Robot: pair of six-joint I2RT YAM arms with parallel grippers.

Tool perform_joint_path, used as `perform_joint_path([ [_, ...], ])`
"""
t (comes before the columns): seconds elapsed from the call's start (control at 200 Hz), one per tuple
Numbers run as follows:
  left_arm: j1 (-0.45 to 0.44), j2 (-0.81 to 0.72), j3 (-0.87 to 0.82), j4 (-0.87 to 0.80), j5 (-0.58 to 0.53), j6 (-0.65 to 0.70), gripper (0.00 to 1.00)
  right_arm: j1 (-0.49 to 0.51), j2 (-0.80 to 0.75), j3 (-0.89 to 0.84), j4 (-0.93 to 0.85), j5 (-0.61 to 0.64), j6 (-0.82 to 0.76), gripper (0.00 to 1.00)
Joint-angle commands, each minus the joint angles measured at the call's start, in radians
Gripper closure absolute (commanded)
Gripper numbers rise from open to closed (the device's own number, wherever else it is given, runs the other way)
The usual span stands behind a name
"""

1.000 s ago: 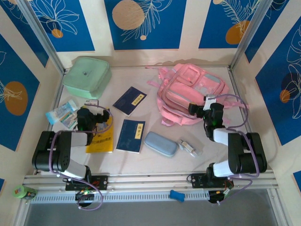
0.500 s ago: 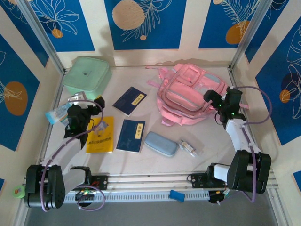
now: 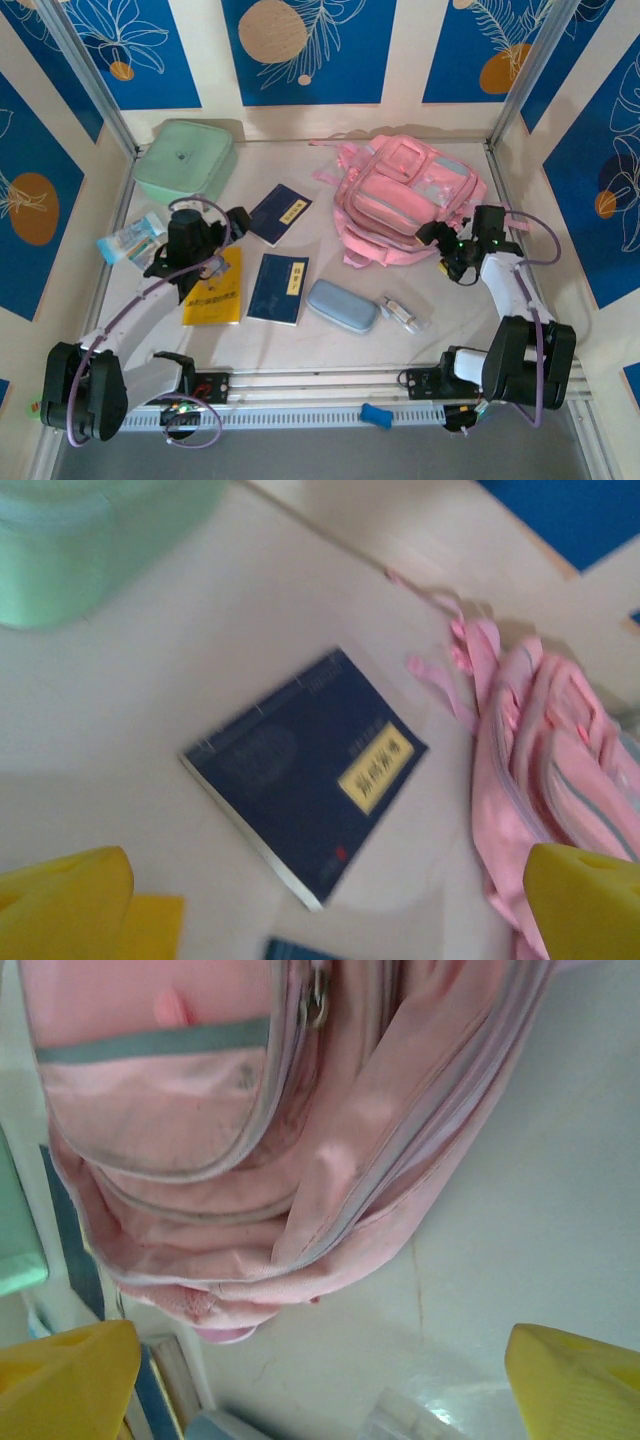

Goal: Pack the student bag
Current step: Rotate the student bag at the top-center of the table.

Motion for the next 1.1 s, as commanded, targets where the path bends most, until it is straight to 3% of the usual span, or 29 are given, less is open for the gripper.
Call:
perform_joint_path([
  [0.0,-0.1,0.015,0.025,-0.062,-0.017,-0.048,0.01,0.03,0.056,0.033,-0.052,-0.01,0.009,0.15],
  [0.05,-0.149,0.029,0.03,-0.052,-0.032,-0.063,0.01,0.038,0.082,0.033,-0.048,0.049,0.032,0.17],
  [0.16,-0.251,0.07,0.06,-0.059,-0.063,-0.082,0.01,0.043,0.111,0.008,0.07,0.016,0.071,0.25],
  [0.31,-0.342,0.117,0.116,-0.065,-0.062,-0.074,0.01,0.072,0.205,0.073,0.056,0.044,0.097,0.35],
  [0.465,-0.39,0.181,0.167,-0.06,-0.049,-0.056,0.01,0.077,0.289,0.11,0.101,0.041,0.118,0.44],
  [0.575,-0.41,0.226,0.182,-0.033,-0.052,-0.06,0.01,0.143,0.337,0.155,0.09,0.076,0.108,0.5],
  [0.71,-0.42,0.264,0.217,-0.006,-0.015,-0.096,0.01,0.229,0.34,0.133,0.134,0.071,0.204,0.57],
  [0.865,-0.425,0.288,0.274,-0.065,-0.036,-0.035,0.01,0.396,0.347,0.12,0.235,0.156,0.353,0.58],
  [1.005,-0.424,0.294,0.318,-0.138,-0.061,0.02,0.0,0.521,0.367,0.183,0.246,0.216,0.391,0.57],
  [1.096,-0.426,0.291,0.32,-0.151,-0.06,0.022,0.01,0.547,0.301,0.172,0.209,0.236,0.402,0.47],
])
